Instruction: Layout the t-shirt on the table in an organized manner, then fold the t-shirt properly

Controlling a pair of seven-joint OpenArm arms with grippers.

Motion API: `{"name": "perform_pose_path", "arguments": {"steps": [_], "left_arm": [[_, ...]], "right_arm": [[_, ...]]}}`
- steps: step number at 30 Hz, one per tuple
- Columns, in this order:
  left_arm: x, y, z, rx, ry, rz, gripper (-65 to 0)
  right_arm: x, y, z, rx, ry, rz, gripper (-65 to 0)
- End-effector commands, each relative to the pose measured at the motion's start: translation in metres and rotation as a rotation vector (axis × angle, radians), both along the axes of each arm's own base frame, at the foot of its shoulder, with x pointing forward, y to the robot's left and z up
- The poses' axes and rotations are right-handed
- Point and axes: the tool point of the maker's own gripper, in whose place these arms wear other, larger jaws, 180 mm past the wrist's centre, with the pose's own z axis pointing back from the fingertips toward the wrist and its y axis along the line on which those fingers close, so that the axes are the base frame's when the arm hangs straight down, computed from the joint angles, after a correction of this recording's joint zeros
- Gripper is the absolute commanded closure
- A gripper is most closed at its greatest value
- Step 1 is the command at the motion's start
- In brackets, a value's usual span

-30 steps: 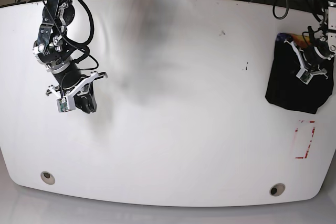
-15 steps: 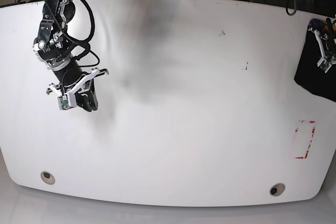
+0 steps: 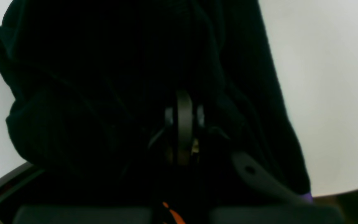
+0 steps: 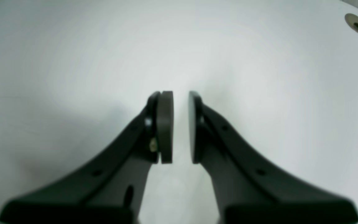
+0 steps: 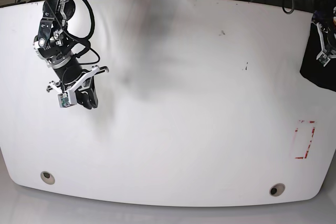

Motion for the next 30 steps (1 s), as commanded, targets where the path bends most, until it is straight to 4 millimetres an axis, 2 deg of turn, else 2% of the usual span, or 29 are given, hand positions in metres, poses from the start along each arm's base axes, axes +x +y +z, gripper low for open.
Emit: {"name": "perform_pose_path", "arguments": {"steps": [1,4,9,15,19,25,27,30], "left_arm": [[0.024,-0.009,0.019,-0.003,-0.054,-0.053,0.0],[0.045,-0.018,0.032,0.01,-0.101,-0.061,0.0],[0.088,-0.036,0.07,0.049,-0.212,-0.085,0.0],[0.134,-0.097,0.096,-0.022,-0.357,-0.156,0.0],[0.15,-0.134,0.102,-0.091,-0.417,-0.198,0.0],[0.167,-0.193,0.112,-0.269,-0.584,-0.164,0.0],[0.173,-0.215,0.124,-0.343,-0.679,-0.168,0.0],[0.164,-0.233,0.121,-0.432,-0.749,-0.143,0.0]], "right_arm": [[0.006,0.0,0.019,0.004,-0.065,0.008,-8.1],[0.006,0.001,0.019,0.004,-0.064,0.009,-8.1],[0.008,0.001,0.023,-0.006,-0.077,0.011,-8.1],[0.012,-0.001,0.026,-0.023,-0.085,0.004,-8.2],[0.013,-0.006,0.02,-0.106,-0.083,-0.007,-8.1],[0.007,0.003,0.003,-0.16,-0.151,-0.006,-8.1],[0.002,0.008,0.001,-0.154,-0.2,-0.004,-8.1],[-0.01,0.013,-0.002,-0.13,-0.241,-0.006,-8.1]]}}
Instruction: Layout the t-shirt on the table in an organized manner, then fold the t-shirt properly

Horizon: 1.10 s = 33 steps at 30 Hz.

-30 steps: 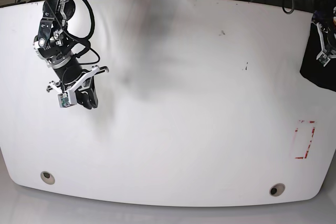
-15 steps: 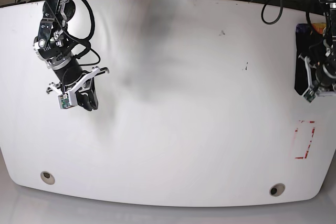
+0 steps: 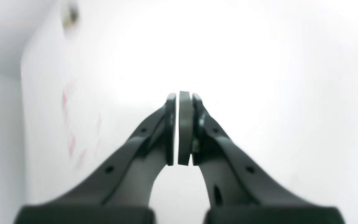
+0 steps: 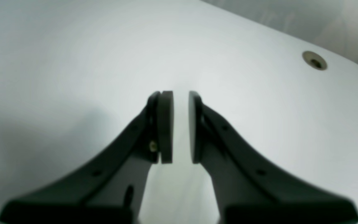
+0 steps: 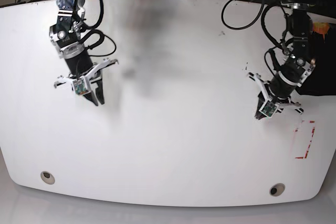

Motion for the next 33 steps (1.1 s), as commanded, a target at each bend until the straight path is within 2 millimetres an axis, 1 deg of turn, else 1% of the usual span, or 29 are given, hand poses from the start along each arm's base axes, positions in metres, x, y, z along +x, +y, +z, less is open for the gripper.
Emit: {"name": "perform_pose_path", "arguments": {"steps": [1,5,7,8,9,10,11,12,14,17,21,22,23,24,28,32,33], "left_arm": [[-0.007,-0.012,0.011,-0.078,-0.087,0.003,0.0],[-0.025,-0.028,0.01,-0.171,-0.148,0.007,0.0],[-0.042,-0.039,0.005,-0.223,-0.155,0.005,0.0],[-0.047,-0.041,0.005,-0.233,-0.157,0.005,0.0],[-0.058,-0.044,0.0,-0.246,-0.141,0.008,0.0],[-0.065,-0.046,-0.001,-0.251,-0.133,0.01,0.0],[-0.075,-0.046,-0.005,-0.255,-0.117,0.017,0.0],[-0.081,-0.046,-0.006,-0.259,-0.109,0.023,0.0],[-0.103,-0.048,-0.016,-0.272,-0.065,0.046,0.0],[-0.128,-0.055,-0.023,-0.298,-0.016,0.063,0.0],[-0.175,-0.062,-0.036,-0.311,0.085,0.084,0.0],[-0.183,-0.063,-0.038,-0.311,0.105,0.087,0.0],[-0.202,-0.064,-0.044,-0.316,0.149,0.096,0.0],[-0.209,-0.065,-0.047,-0.318,0.17,0.101,0.0],[-0.253,-0.066,-0.06,-0.316,0.282,0.119,0.0],[-0.292,-0.066,-0.067,-0.32,0.374,0.133,0.0],[-0.305,-0.067,-0.069,-0.321,0.405,0.138,0.0]], "right_arm": [[-0.008,-0.003,0.01,0.026,-0.07,-0.015,-8.1],[-0.026,-0.004,0.003,0.056,-0.066,-0.035,-8.1],[-0.04,-0.006,-0.001,0.062,-0.052,-0.049,-8.1],[-0.046,-0.008,-0.003,0.061,-0.045,-0.056,-8.1],[-0.056,-0.009,-0.005,0.072,-0.032,-0.064,-8.1],[-0.061,-0.009,-0.006,0.082,-0.024,-0.069,-8.1],[-0.071,-0.008,-0.007,0.096,-0.01,-0.071,-8.1],[-0.076,-0.008,-0.008,0.106,-0.002,-0.073,-8.1],[-0.092,-0.006,-0.012,0.127,0.032,-0.075,-8.1],[-0.115,-0.004,-0.019,0.137,0.083,-0.075,-7.9],[-0.154,-0.001,-0.032,0.136,0.183,-0.079,-7.9],[-0.159,0.0,-0.033,0.136,0.194,-0.077,-7.9],[-0.172,0.002,-0.038,0.135,0.231,-0.075,-7.9],[-0.178,0.002,-0.039,0.134,0.245,-0.075,-7.9],[-0.21,0.005,-0.045,0.133,0.326,-0.074,-7.9],[-0.241,0.011,-0.05,0.15,0.393,-0.069,-7.9],[-0.249,0.011,-0.05,0.156,0.407,-0.071,-7.8]]}}
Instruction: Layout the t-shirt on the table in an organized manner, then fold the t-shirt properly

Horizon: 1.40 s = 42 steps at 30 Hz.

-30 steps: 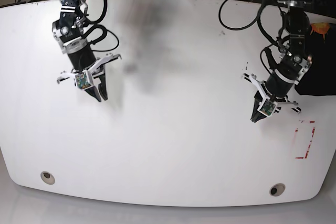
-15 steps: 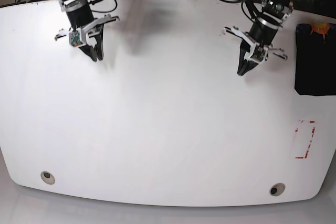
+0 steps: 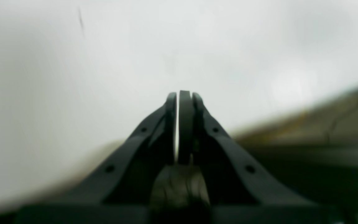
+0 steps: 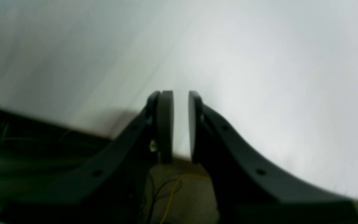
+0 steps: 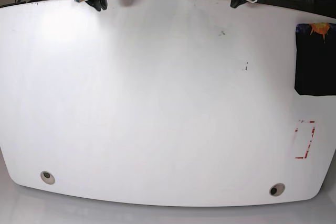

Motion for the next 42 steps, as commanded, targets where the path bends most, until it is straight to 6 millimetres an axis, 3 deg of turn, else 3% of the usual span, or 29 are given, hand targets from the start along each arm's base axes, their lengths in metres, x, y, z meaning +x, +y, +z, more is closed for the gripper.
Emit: {"name": "perform_pose_path", "arguments": {"steps": [1,6,7,11,15,22,29,33,37,42], "left_arm": [[-0.026,-0.003,0.006,-0.026,0.037,0.001,0.0],[-0.067,-0.002,0.0,-0.027,0.149,0.002,0.0],[-0.079,-0.002,-0.003,-0.027,0.183,0.006,0.0],[-0.101,0.003,-0.017,-0.017,0.255,0.01,0.0],[-0.141,0.01,-0.05,-0.006,0.399,0.033,0.0],[-0.168,0.031,-0.112,0.014,0.528,0.067,0.0],[-0.169,0.043,-0.161,0.015,0.602,0.12,0.0],[-0.166,0.05,-0.179,0.02,0.628,0.135,0.0],[-0.149,0.053,-0.198,0.016,0.633,0.158,0.0],[-0.147,0.055,-0.218,0.009,0.677,0.19,0.0]], "right_arm": [[-0.017,0.004,0.009,0.026,0.003,0.002,-7.8],[-0.054,0.015,0.004,0.066,0.094,0.006,-7.8],[-0.07,0.021,-0.002,0.087,0.143,0.009,-7.8],[-0.102,0.033,-0.019,0.125,0.243,0.015,-7.8],[-0.142,0.04,-0.049,0.16,0.368,-0.004,-7.8],[-0.183,0.048,-0.107,0.201,0.52,-0.036,-7.8],[-0.2,0.046,-0.15,0.216,0.59,-0.08,-7.8],[-0.195,0.041,-0.17,0.211,0.61,-0.093,-7.8],[-0.191,0.031,-0.192,0.179,0.639,-0.075,-7.8],[-0.18,0.029,-0.214,0.165,0.664,-0.069,-7.8]]}}
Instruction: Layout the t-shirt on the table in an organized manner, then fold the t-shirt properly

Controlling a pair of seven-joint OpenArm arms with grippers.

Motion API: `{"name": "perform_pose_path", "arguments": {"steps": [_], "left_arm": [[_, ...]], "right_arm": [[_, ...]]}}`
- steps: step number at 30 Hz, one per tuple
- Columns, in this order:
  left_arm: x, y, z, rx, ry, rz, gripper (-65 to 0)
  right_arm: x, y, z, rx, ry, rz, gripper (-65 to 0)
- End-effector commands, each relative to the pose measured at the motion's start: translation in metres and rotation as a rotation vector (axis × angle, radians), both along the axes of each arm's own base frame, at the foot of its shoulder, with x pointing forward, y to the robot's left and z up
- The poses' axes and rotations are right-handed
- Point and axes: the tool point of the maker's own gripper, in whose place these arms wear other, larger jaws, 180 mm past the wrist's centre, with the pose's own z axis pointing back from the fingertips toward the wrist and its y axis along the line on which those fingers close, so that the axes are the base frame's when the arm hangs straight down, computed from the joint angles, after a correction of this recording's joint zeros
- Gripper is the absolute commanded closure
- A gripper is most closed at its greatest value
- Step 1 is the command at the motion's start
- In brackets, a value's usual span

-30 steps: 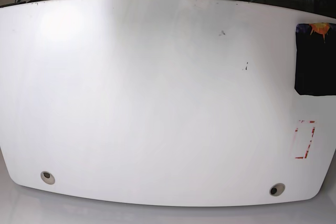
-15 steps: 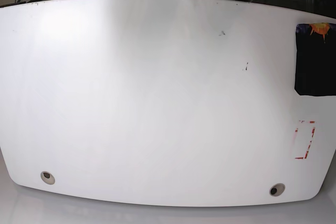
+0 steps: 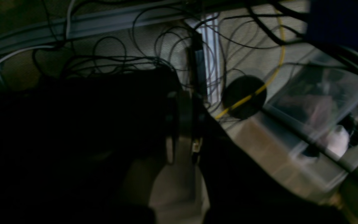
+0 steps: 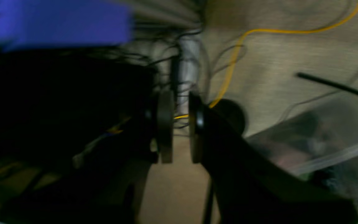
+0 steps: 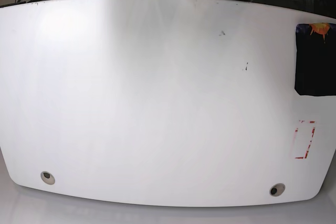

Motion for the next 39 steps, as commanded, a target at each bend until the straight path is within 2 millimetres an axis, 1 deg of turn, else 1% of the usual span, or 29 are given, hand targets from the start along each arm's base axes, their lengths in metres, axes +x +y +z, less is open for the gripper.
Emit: {"name": "perform_pose_path", "arguments": {"steps": [1,3,6,8,10,12,14,15,16,19,23,26,29,32,33,37,39], "left_arm": [[-0.002,0.003,-0.007,-0.002,0.019,0.013,0.0],[0.001,0.003,-0.013,-0.003,0.032,0.024,0.0],[-0.002,0.004,-0.025,-0.004,0.077,0.047,0.0],[0.0,0.005,-0.032,0.003,0.095,0.062,0.0],[0.0,0.009,-0.039,0.02,0.118,0.079,0.0],[-0.001,0.018,-0.043,0.047,0.139,0.088,0.0],[0.0,0.021,-0.047,0.06,0.15,0.099,0.0],[0.002,0.021,-0.047,0.061,0.145,0.101,0.0],[0.011,0.022,-0.048,0.064,0.125,0.105,0.0],[0.019,0.022,-0.05,0.062,0.11,0.113,0.0],[0.024,0.02,-0.054,0.056,0.123,0.126,0.0],[0.026,0.015,-0.059,0.068,0.136,0.141,0.0],[0.023,0.019,-0.061,0.106,0.147,0.152,0.0],[0.023,0.019,-0.061,0.113,0.148,0.15,0.0],[0.027,0.019,-0.061,0.113,0.141,0.151,0.0],[0.029,0.018,-0.062,0.112,0.14,0.152,0.0],[0.03,0.01,-0.063,0.101,0.138,0.156,0.0]], "right_arm": [[-0.002,-0.001,-0.007,0.007,0.017,-0.002,-7.8],[0.003,-0.001,-0.014,0.005,0.026,-0.008,-7.8],[0.012,-0.003,-0.025,0.004,0.039,-0.018,-7.8],[0.015,-0.003,-0.03,0.004,0.049,-0.025,-7.8],[0.022,-0.004,-0.036,0.003,0.053,-0.032,-7.8],[0.029,-0.004,-0.04,0.003,0.058,-0.038,-7.8],[0.035,-0.004,-0.044,0.003,0.06,-0.043,-7.8],[0.036,-0.004,-0.045,0.003,0.063,-0.044,-7.8],[0.04,-0.004,-0.047,0.004,0.062,-0.046,-7.8],[0.047,-0.005,-0.05,0.003,0.063,-0.051,-7.9],[0.053,-0.005,-0.054,0.002,0.069,-0.057,-8.1],[0.055,-0.009,-0.058,-0.019,0.079,-0.064,-8.4],[0.057,-0.014,-0.061,-0.047,0.088,-0.072,-8.6],[0.059,-0.011,-0.063,-0.048,0.093,-0.061,-8.6],[0.058,-0.01,-0.064,-0.047,0.096,-0.051,-8.6],[0.065,-0.009,-0.064,-0.045,0.086,-0.043,-8.6],[0.069,-0.009,-0.064,-0.045,0.08,-0.043,-8.6]]}}
